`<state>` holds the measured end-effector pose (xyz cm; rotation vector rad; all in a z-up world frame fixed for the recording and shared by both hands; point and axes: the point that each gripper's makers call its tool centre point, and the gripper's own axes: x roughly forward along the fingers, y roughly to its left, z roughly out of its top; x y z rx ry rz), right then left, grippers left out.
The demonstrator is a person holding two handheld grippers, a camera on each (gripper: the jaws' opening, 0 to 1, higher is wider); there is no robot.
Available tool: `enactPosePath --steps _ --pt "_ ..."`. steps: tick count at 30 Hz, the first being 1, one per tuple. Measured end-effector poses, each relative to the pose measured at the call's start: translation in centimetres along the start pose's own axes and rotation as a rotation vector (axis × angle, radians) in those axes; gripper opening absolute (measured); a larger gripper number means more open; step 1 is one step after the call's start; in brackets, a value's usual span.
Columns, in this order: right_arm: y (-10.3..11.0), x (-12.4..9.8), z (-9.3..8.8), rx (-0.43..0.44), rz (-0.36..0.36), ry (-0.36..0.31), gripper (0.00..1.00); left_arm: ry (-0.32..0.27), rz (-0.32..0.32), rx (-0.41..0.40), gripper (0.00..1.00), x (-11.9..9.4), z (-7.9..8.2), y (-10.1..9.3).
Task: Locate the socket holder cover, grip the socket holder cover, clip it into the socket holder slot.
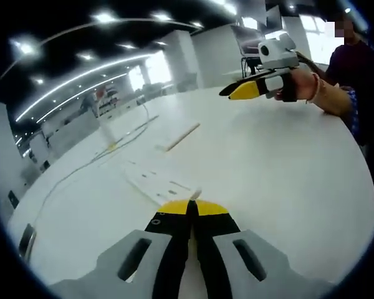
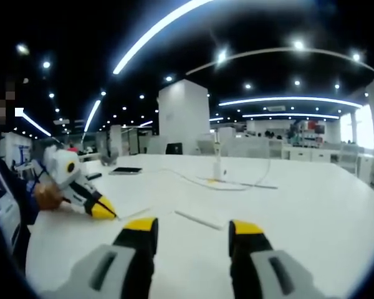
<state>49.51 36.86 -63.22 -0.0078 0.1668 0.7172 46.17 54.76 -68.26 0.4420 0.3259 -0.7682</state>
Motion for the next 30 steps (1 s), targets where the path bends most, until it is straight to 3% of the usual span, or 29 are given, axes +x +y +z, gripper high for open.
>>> enactPosePath --steps 12,17,21,23,24,26,27,30 --pt "0.1 -0.2 0.4 -0.005 -0.003 -0.017 0.47 -0.003 0.035 -0.006 0.03 0.6 0.1 1.0" --pt "0.1 -0.1 0.2 -0.009 -0.005 -0.015 0.46 -0.039 0.000 -0.004 0.03 0.6 0.5 0.4" --pt "0.0 -0.2 0.2 -0.012 -0.010 -0.017 0.46 -0.104 0.010 0.093 0.03 0.5 2.1 1.3" --pt "-0.1 -0.2 0.1 -0.009 -0.013 -0.017 0.46 -0.126 -0.003 0.089 0.03 0.6 2.9 2.1" --pt "-0.1 -0.1 0.1 -0.007 -0.013 -0.017 0.46 -0.154 -0.035 0.098 0.03 0.8 3.6 2.2" --pt "-0.1 -0.1 0.0 -0.004 -0.013 -0.016 0.46 -0.197 -0.078 0.206 0.04 1.1 4.4 2.7" --pt "-0.1 -0.1 0.0 -0.003 -0.013 -0.016 0.46 -0.224 -0.091 0.216 0.11 1.3 4.7 3.1" --pt "-0.2 0.0 0.0 -0.001 -0.015 -0.016 0.46 -0.317 -0.202 0.033 0.51 1.4 5.5 3.3"
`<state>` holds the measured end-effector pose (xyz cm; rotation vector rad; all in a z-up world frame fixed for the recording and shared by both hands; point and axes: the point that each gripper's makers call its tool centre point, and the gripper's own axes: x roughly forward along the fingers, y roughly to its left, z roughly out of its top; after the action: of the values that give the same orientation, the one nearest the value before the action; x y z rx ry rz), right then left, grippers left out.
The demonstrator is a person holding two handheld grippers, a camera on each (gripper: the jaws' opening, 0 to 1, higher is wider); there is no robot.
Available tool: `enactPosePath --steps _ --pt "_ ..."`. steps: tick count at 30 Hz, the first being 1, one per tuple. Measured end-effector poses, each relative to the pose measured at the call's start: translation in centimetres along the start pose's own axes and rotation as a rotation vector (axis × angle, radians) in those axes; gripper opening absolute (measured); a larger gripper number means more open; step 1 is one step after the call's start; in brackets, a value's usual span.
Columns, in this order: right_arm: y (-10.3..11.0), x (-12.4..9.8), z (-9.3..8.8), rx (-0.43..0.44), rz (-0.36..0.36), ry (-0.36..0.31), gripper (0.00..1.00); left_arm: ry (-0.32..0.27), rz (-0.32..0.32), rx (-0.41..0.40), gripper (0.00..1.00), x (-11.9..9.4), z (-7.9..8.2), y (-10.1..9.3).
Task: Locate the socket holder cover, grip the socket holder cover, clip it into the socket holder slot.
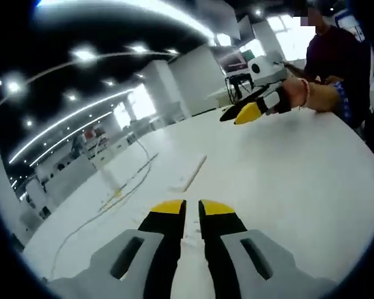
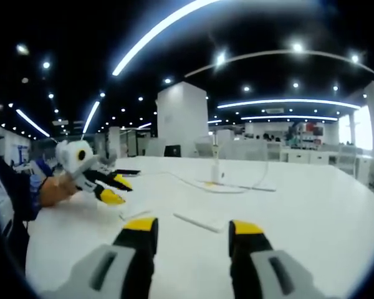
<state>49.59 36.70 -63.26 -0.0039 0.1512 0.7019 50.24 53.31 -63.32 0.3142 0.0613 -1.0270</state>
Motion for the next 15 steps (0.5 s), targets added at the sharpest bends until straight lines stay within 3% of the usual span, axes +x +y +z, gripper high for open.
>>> enactPosePath --steps 2,6,9,15 --pt "-0.2 0.0 0.0 0.011 -0.005 -0.003 0.46 -0.055 0.007 -0.060 0.63 -0.2 0.2 0.7" --pt "-0.2 0.0 0.1 0.041 0.004 -0.012 0.46 0.058 0.102 0.122 0.55 -1.0 -3.1 2.5" --pt "0.2 0.0 0.4 0.050 0.015 -0.021 0.46 0.083 0.073 0.086 0.55 -1.0 -4.0 2.3" --pt "0.2 -0.1 0.4 0.046 0.012 -0.024 0.46 0.074 0.057 0.089 0.54 -1.2 -3.9 1.8"
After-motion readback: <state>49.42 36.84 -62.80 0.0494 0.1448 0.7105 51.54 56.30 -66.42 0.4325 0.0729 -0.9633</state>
